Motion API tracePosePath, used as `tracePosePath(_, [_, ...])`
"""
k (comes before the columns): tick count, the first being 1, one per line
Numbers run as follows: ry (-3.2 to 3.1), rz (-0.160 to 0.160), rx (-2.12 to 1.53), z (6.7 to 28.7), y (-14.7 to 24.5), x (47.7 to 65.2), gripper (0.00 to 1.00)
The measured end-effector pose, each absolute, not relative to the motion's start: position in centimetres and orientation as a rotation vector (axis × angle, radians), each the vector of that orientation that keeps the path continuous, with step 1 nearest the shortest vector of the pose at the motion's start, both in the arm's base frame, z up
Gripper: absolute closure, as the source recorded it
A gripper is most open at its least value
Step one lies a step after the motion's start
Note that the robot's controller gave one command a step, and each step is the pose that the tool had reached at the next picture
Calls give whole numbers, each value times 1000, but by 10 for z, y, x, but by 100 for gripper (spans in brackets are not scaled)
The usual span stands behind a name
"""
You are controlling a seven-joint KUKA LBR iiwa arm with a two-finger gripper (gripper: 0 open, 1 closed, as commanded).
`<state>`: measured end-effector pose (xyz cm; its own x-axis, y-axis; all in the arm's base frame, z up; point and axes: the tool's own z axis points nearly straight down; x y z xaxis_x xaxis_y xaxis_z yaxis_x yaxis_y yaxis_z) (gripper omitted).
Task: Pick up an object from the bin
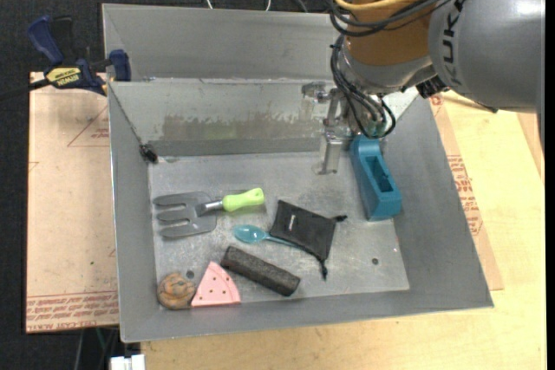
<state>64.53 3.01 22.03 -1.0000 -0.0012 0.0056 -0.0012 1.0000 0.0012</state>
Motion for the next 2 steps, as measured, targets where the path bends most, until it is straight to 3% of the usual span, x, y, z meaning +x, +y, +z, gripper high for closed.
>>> tracePosePath(1, [-3144,-2,1,226,30,647,0])
tracePosePath(2, [-3143,-4,-108,139,13,596,0])
